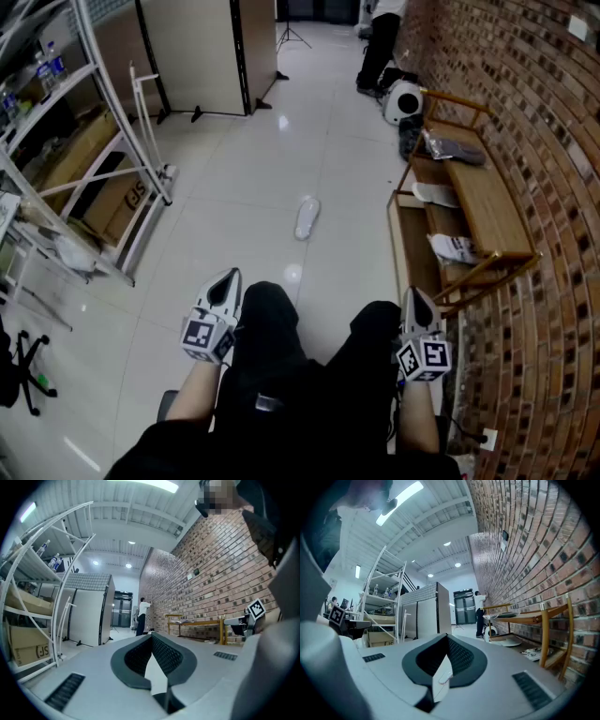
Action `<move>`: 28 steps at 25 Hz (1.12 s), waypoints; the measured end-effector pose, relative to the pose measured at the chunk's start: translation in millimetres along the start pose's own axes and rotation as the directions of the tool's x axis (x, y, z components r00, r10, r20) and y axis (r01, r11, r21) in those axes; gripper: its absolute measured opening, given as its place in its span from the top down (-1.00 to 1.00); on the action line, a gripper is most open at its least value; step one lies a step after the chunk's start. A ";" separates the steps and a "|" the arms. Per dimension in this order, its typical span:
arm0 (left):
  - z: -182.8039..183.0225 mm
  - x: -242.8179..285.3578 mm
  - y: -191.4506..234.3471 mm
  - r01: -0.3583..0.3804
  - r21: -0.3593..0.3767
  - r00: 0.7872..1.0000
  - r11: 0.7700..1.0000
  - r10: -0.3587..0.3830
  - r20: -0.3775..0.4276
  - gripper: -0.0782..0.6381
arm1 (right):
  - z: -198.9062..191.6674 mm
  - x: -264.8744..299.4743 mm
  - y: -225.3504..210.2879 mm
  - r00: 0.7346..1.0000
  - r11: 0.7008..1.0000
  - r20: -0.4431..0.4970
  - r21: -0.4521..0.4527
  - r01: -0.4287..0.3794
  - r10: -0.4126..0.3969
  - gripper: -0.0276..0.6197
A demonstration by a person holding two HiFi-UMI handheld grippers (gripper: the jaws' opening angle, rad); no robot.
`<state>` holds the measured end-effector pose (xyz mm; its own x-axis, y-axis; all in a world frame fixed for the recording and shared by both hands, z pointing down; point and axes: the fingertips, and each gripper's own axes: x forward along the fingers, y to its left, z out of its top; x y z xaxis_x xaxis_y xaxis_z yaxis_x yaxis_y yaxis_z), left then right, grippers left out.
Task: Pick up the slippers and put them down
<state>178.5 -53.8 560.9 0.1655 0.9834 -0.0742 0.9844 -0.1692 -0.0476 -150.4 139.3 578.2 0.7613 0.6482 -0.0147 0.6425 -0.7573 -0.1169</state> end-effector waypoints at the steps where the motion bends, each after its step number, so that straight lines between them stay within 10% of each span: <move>1: 2.7 -2.7 -1.6 -0.001 -0.011 1.000 1.000 0.001 -0.010 0.78 | -1.3 -2.4 1.3 1.000 1.000 -0.012 -0.005 -0.004 0.004 0.89; 19: 82.8 11.2 -1.2 0.006 -0.070 1.000 0.998 -0.005 0.017 0.78 | 105.4 -8.1 14.8 0.993 0.996 0.117 -0.082 -0.023 0.032 0.89; 28: 64.4 10.2 -0.2 0.023 -0.052 1.000 0.998 -0.023 -0.006 0.78 | 88.3 -14.0 29.7 0.997 0.992 0.080 -0.130 0.004 0.006 0.89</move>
<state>176.1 -47.9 496.0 0.1428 0.9875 -0.0667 0.9897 -0.1430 0.0027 -149.6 114.8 487.3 0.7558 0.6480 -0.0947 0.6518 -0.7583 0.0131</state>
